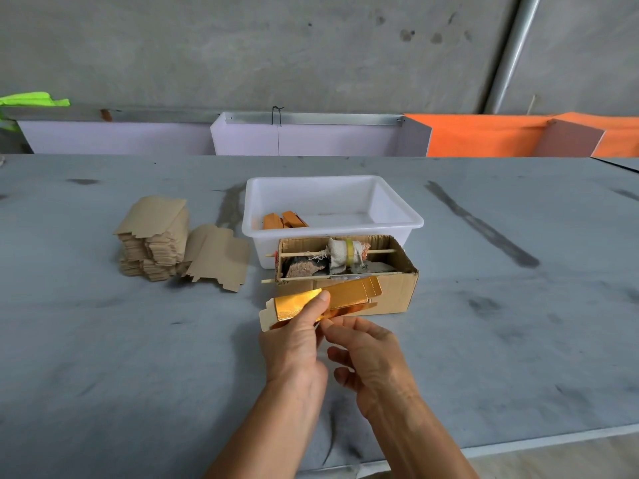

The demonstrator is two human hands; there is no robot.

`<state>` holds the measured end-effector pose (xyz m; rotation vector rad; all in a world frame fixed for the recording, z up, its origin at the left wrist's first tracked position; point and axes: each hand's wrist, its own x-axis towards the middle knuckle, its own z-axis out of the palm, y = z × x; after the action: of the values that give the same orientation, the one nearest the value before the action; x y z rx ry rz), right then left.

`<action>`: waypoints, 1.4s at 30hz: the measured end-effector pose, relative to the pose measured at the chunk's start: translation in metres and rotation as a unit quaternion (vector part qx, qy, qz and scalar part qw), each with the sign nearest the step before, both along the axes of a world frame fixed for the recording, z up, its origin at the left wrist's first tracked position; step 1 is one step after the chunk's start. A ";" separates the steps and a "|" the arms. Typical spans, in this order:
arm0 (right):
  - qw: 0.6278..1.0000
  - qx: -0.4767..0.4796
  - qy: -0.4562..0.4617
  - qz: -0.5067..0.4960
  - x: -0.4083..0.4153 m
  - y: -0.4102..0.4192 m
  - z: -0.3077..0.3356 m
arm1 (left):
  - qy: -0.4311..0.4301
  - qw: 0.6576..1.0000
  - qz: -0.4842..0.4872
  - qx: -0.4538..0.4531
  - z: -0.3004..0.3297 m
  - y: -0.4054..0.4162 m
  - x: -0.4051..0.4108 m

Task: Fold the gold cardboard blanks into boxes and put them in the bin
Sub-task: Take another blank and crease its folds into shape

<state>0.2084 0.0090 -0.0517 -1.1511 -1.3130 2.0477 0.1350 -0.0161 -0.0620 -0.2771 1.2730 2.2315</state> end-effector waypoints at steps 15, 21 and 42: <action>0.998 0.046 0.047 0.022 0.000 0.000 -0.003 | -0.024 0.999 -0.014 -0.021 0.005 0.001 -0.002; 0.999 0.040 0.029 0.000 0.000 0.000 -0.006 | -0.030 0.999 -0.018 -0.026 0.004 0.001 -0.003; 0.954 0.289 0.033 -0.077 -0.007 -0.007 -0.019 | -0.014 1.000 0.001 -0.021 0.002 0.002 0.001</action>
<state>0.2014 0.0020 -0.0711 -0.8692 -1.5857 1.4286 0.1363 -0.0144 -0.0602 -0.3247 1.3057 2.1972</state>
